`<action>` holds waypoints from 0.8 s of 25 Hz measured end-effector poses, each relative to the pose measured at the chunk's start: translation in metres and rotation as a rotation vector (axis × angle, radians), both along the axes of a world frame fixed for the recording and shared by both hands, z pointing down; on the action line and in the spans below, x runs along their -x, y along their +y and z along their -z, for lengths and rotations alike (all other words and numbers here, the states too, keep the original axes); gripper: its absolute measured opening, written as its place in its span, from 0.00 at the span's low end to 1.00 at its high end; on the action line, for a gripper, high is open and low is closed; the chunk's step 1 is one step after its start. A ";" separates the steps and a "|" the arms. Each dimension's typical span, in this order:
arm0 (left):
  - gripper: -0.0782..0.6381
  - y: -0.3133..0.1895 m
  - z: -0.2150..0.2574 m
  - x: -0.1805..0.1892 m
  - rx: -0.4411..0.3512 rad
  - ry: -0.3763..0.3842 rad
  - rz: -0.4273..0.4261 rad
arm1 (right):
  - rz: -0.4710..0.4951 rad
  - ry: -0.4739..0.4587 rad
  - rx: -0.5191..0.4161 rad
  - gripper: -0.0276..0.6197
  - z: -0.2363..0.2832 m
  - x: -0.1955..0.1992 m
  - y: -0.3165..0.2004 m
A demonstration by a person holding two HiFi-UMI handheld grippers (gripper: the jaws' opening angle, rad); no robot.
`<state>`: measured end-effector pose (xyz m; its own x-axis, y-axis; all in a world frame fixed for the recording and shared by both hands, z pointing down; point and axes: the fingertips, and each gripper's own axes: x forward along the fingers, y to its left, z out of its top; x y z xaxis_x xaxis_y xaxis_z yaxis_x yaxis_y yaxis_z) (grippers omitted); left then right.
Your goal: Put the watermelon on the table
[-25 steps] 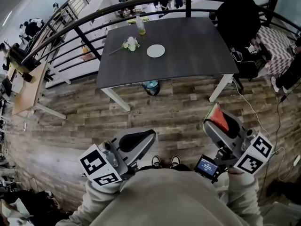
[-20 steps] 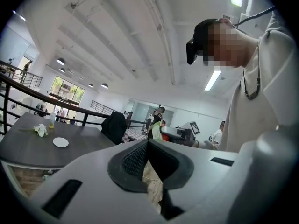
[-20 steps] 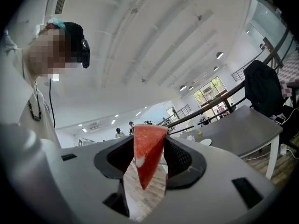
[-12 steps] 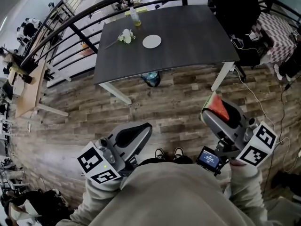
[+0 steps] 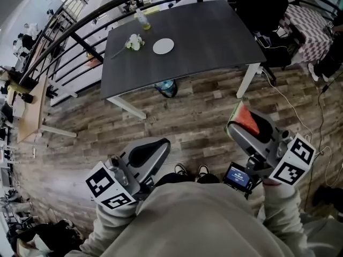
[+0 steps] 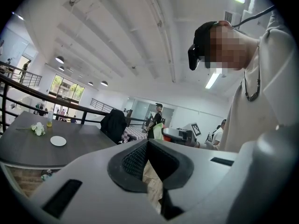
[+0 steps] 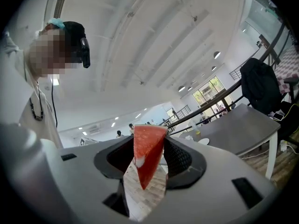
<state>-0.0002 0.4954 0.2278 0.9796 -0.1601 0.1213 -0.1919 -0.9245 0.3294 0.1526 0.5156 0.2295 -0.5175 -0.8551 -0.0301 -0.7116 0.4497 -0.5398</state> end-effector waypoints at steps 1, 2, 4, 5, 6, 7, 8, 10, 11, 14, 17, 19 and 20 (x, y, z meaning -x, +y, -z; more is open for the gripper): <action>0.11 0.000 -0.001 -0.001 0.003 0.000 -0.003 | -0.002 0.002 0.003 0.36 -0.001 -0.001 0.001; 0.11 0.000 -0.002 -0.002 0.007 0.000 -0.006 | -0.005 0.006 0.007 0.36 -0.001 -0.003 0.002; 0.11 -0.002 -0.004 -0.005 0.014 0.001 -0.014 | -0.015 0.015 0.014 0.36 -0.003 -0.007 0.002; 0.11 -0.003 -0.005 -0.007 0.017 0.003 -0.019 | -0.021 0.019 0.016 0.36 -0.004 -0.009 0.001; 0.11 -0.005 -0.006 -0.008 0.020 0.005 -0.026 | -0.028 0.021 0.019 0.36 -0.004 -0.010 0.000; 0.11 -0.007 -0.007 -0.010 0.021 0.009 -0.033 | -0.036 0.023 0.020 0.36 -0.005 -0.011 -0.001; 0.11 -0.010 -0.008 -0.011 0.022 0.013 -0.040 | -0.044 0.026 0.022 0.36 -0.005 -0.012 -0.002; 0.11 -0.015 -0.008 -0.012 0.021 0.023 -0.056 | -0.061 0.031 0.025 0.36 -0.005 -0.012 -0.005; 0.11 -0.018 -0.007 -0.012 0.021 0.027 -0.063 | -0.068 0.032 0.025 0.36 -0.004 -0.011 -0.007; 0.11 -0.026 -0.002 -0.012 0.018 0.041 -0.082 | -0.091 0.032 0.023 0.36 0.002 -0.010 -0.011; 0.11 -0.042 0.002 -0.014 0.014 0.056 -0.096 | -0.112 0.047 0.016 0.36 0.009 -0.013 -0.021; 0.11 -0.052 0.001 -0.013 0.016 0.062 -0.107 | -0.121 0.055 0.011 0.36 0.012 -0.010 -0.030; 0.11 -0.057 0.001 -0.012 0.017 0.066 -0.114 | -0.126 0.059 0.009 0.36 0.013 -0.008 -0.033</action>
<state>0.0120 0.4382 0.2269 0.9973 -0.0461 0.0574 -0.0635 -0.9331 0.3538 0.1608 0.4822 0.2166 -0.4070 -0.9134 0.0058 -0.7928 0.3501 -0.4988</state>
